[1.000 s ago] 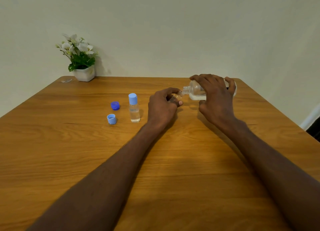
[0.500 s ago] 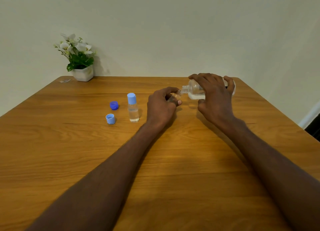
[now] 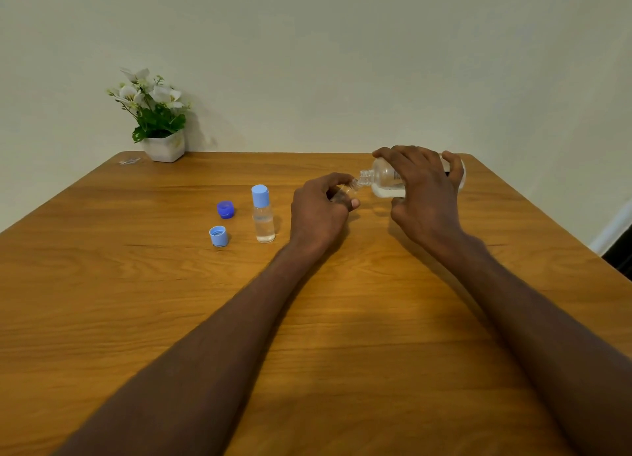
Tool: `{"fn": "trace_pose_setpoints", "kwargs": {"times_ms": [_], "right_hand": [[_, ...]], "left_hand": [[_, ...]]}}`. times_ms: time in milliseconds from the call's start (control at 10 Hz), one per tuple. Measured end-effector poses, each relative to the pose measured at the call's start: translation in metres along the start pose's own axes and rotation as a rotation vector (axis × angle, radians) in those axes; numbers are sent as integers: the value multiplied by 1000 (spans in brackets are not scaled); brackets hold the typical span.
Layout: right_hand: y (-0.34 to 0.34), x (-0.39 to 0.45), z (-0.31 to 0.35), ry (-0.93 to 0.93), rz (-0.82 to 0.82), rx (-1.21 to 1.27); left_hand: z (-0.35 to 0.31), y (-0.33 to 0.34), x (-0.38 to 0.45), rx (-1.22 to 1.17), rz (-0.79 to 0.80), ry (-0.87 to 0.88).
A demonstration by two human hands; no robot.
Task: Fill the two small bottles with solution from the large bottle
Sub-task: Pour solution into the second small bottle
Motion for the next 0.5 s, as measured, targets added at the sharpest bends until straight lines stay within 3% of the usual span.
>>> {"fn": "trace_pose_setpoints", "kwargs": {"times_ms": [500], "right_hand": [[0,0,0,3,1,-1]], "left_hand": [[2,0,1,-3,-7,-4]]}}
Point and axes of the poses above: each hand's wrist, its own x-axis towards the middle knuckle, its own y-axis out of the palm, z = x × y, the point moved 9 cm from there along x, towards the middle knuckle, and after that the axes turned 7 degrees about -x, right-handed, at the moved point
